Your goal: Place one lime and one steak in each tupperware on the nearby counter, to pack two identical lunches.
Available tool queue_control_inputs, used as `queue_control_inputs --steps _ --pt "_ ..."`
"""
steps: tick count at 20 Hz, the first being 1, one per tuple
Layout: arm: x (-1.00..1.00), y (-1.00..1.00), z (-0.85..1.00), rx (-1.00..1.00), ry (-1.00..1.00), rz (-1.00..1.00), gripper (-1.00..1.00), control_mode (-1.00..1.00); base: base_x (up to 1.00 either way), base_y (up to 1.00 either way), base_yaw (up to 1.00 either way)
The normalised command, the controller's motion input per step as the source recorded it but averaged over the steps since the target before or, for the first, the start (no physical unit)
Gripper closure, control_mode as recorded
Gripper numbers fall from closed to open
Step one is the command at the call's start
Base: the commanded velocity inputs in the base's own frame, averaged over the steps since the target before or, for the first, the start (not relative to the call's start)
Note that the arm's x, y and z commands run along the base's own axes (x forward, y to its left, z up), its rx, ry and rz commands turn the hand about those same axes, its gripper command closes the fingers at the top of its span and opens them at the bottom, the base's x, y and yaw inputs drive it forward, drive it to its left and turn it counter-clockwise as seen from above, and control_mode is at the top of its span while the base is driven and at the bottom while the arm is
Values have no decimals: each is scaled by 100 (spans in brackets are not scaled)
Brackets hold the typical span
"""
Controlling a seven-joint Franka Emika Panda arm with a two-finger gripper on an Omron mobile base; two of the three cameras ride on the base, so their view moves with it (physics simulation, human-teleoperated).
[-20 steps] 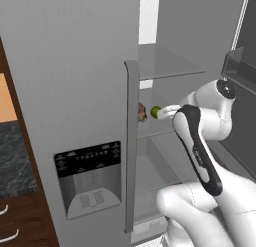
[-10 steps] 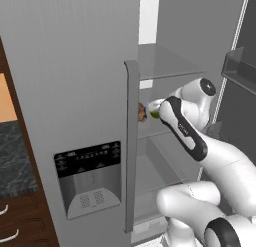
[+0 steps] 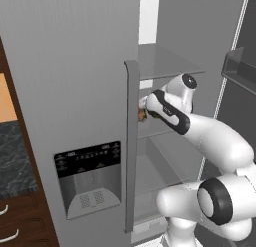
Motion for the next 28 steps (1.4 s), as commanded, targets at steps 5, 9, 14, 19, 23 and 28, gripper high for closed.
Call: queue_control_inputs --steps 5,9,14,19,23,28 --pt "48 8 -31 0 0 0 -100 -100 0 0 0" --pt "40 0 -25 0 0 0 -100 -100 0 0 0" --pt "26 1 -17 0 1 0 -100 -100 0 0 0" --pt "37 0 -10 0 0 1 -100 -100 0 0 0" --pt "21 0 -14 0 0 0 -100 -100 0 0 0" --pt "26 0 -21 0 0 0 -100 -100 0 0 0"
